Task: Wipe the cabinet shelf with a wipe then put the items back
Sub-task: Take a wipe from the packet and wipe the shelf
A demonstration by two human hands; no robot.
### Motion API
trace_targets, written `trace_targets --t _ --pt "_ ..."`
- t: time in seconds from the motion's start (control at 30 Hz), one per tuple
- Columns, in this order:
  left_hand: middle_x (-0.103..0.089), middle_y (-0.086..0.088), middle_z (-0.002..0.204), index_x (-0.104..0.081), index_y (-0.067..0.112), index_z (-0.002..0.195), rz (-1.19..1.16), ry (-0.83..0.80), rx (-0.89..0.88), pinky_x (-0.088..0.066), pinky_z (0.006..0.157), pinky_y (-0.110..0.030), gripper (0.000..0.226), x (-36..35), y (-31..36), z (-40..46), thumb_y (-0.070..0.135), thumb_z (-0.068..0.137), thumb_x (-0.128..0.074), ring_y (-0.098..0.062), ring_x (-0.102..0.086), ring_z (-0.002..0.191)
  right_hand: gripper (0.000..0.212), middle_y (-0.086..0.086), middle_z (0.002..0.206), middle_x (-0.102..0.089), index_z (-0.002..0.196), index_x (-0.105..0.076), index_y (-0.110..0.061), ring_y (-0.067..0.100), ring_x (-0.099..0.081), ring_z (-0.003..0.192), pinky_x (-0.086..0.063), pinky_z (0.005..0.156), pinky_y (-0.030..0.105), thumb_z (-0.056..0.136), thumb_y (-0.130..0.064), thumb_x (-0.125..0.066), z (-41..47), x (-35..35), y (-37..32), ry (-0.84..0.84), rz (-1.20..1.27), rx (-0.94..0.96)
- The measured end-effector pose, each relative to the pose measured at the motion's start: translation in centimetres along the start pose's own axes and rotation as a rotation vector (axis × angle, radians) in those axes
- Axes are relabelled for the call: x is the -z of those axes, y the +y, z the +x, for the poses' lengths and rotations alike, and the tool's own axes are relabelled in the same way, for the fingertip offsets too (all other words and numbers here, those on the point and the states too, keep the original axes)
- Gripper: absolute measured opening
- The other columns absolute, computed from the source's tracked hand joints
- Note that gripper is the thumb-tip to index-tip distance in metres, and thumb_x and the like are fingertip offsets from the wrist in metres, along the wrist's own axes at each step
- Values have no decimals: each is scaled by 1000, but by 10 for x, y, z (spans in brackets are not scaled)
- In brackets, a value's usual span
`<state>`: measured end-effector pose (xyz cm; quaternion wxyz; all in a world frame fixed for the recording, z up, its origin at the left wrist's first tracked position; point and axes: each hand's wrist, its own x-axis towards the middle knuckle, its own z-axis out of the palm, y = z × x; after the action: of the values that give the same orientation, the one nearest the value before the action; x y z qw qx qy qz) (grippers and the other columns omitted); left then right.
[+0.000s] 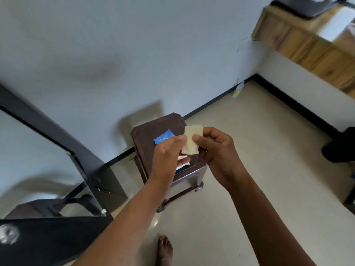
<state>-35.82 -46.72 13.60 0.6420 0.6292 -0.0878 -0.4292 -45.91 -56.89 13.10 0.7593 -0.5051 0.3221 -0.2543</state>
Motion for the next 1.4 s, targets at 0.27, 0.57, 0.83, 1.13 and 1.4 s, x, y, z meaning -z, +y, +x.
trace_targets --t 0.27,0.57,0.83,1.13,1.4 --pt "-81 -7 92 -77 12 98 23 -32 -177 -61 67 -27 10 26 53 -100 12 88 -79 -23 -79 83 18 12 97 -75 108 -68 0 31 -72 90 -58 84 46 91 -6 -68 -101 -47 -39 95 -27 99" --pt "-80 -13 96 -76 8 103 19 -336 -192 -63 73 -33 13 93 76 -210 13 92 -73 -28 -78 89 16 21 96 -73 96 -73 -3 32 -71 84 -60 74 41 80 0 -71 -227 -100 -77 38 -43 158" --pt "-81 -13 95 -80 15 102 115 -470 -219 -63 73 -49 17 202 62 -251 9 87 -79 -41 -77 85 27 22 90 -70 101 -67 8 30 -68 78 -57 65 34 77 1 -78 -289 -174 -38 -3 -127 94" --pt "-81 -9 102 -76 6 113 222 -230 -229 -64 81 -40 27 348 58 -242 6 87 -77 -26 -79 94 37 11 107 -76 112 -70 -5 31 -74 101 -62 84 43 77 -15 -79 -268 -291 24 -149 -353 -6" --pt "-82 -5 91 -79 13 102 173 68 -231 -64 71 -31 21 434 42 -198 1 85 -79 -24 -80 83 25 8 95 -77 104 -72 -5 21 -77 83 -57 62 21 81 -13 -78 -205 -378 87 -193 -393 -169"
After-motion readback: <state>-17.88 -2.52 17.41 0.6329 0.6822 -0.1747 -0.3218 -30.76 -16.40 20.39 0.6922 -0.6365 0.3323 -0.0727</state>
